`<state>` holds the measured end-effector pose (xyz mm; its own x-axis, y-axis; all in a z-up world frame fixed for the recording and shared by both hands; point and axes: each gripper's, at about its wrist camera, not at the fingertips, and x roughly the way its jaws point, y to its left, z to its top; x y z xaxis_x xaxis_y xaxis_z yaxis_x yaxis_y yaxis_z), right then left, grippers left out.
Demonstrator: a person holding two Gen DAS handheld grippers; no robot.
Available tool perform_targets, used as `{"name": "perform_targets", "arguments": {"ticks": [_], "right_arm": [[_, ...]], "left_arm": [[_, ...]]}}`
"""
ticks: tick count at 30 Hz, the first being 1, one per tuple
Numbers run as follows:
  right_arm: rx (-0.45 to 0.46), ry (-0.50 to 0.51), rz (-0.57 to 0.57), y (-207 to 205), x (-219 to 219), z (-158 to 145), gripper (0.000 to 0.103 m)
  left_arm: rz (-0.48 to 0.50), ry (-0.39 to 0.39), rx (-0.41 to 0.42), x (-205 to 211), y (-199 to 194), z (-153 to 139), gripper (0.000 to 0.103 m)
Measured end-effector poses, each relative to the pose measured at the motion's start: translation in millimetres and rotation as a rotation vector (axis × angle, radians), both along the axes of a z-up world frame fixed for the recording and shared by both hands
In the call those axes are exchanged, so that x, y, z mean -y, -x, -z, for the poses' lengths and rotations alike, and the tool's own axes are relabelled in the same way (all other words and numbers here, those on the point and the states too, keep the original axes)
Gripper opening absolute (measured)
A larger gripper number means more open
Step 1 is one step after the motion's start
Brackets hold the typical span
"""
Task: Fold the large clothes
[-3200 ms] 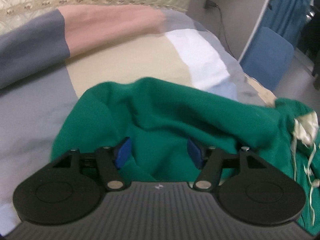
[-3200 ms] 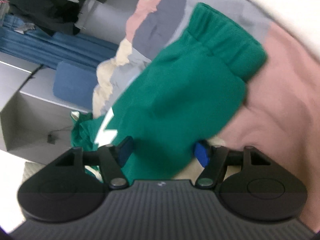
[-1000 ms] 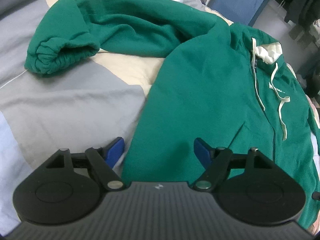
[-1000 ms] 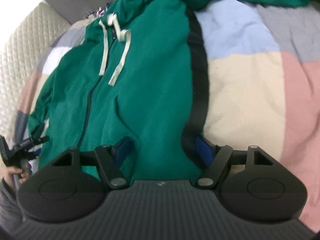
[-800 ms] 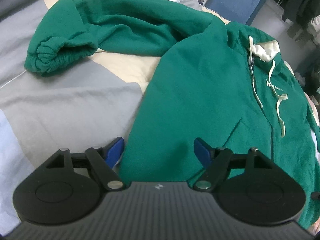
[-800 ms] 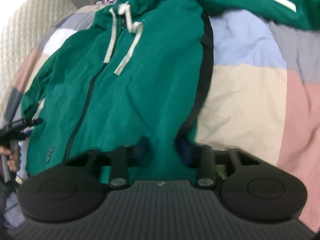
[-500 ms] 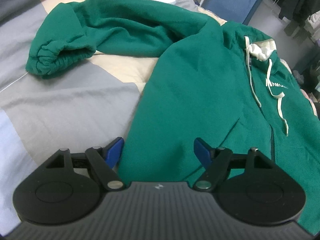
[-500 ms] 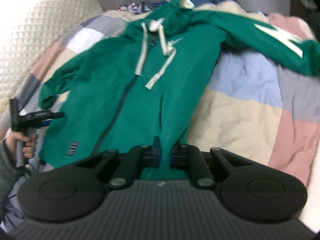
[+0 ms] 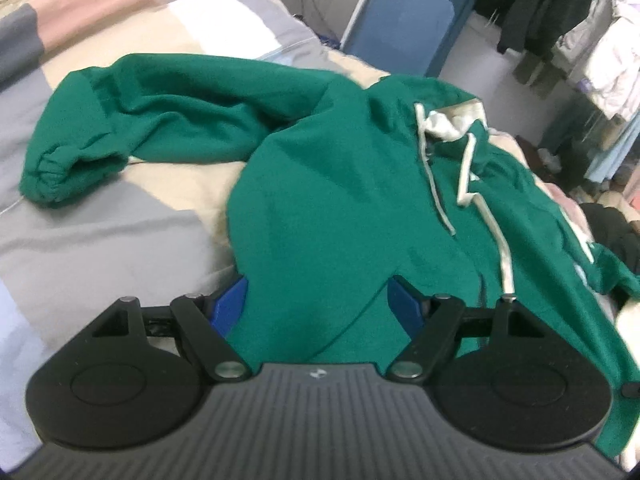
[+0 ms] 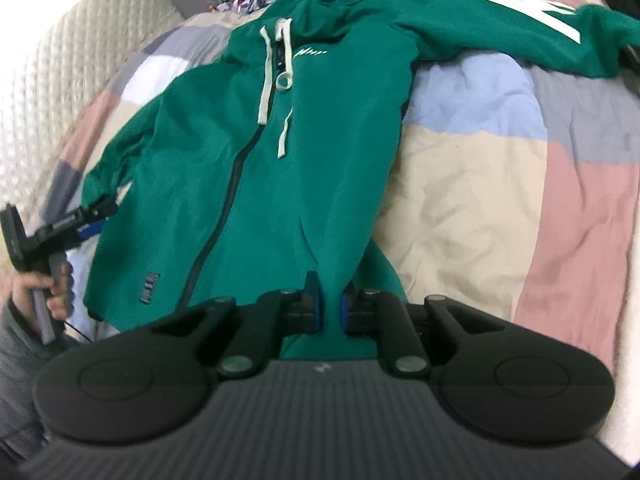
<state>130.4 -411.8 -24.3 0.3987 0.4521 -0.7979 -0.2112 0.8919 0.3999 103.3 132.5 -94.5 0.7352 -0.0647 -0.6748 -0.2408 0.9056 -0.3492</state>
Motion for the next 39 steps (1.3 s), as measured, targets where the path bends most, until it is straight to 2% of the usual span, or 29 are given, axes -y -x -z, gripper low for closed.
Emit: {"name": "perform_targets", "arguments": {"ticks": [2,4,8,12,14,18,21,23,24,26,28,31,34,39], "right_arm": [[0.019,-0.038,0.036,-3.2,10.1,-4.5,0.066],[0.048,-0.065,0.083,-8.1,21.6,-8.7,0.077],[0.133,-0.034,0.193,-26.3,41.1,-10.2,0.075],[0.198,0.003,0.348,-50.1,63.9,3.1,0.075],[0.231,0.027,0.406,-62.1,73.7,12.2,0.075],[0.272,0.008,0.522,-84.6,96.3,29.3,0.075],[0.311,-0.004,0.580,-98.5,107.0,37.6,0.075],[0.330,0.007,0.607,-108.3,111.8,42.9,0.075],[0.333,0.001,0.626,-112.8,117.2,46.9,0.075],[0.334,-0.009,0.666,-123.3,128.7,55.7,0.077],[0.335,-0.010,0.708,-131.8,137.6,63.1,0.087],[0.319,-0.019,0.786,-145.4,153.3,74.6,0.087],[0.317,-0.076,0.836,-161.6,172.5,83.5,0.087],[0.361,-0.139,0.903,-190.1,199.1,89.7,0.087]], "left_arm": [[0.003,-0.002,0.013,5.3,-1.9,-0.2,0.080],[0.003,-0.014,0.028,9.9,-4.5,0.3,0.080],[-0.003,-0.030,0.065,13.1,-7.2,-0.1,0.080],[0.030,-0.054,0.136,19.7,-6.7,-6.6,0.081],[0.049,-0.077,0.146,26.3,-9.2,-6.9,0.081],[0.083,-0.123,0.082,38.9,-22.6,5.3,0.081],[0.103,-0.153,-0.038,45.5,-34.5,25.1,0.081],[0.105,-0.141,-0.130,45.1,-42.7,42.0,0.080],[0.095,-0.134,-0.150,43.5,-45.2,48.0,0.080],[0.092,-0.146,-0.143,45.1,-46.0,49.3,0.080],[0.092,-0.154,-0.127,47.6,-45.8,46.1,0.080],[0.080,-0.150,-0.113,45.4,-47.2,44.4,0.080],[0.067,-0.162,-0.088,43.9,-51.2,42.4,0.080],[0.038,-0.080,-0.053,36.9,-58.7,43.4,0.080]]}}
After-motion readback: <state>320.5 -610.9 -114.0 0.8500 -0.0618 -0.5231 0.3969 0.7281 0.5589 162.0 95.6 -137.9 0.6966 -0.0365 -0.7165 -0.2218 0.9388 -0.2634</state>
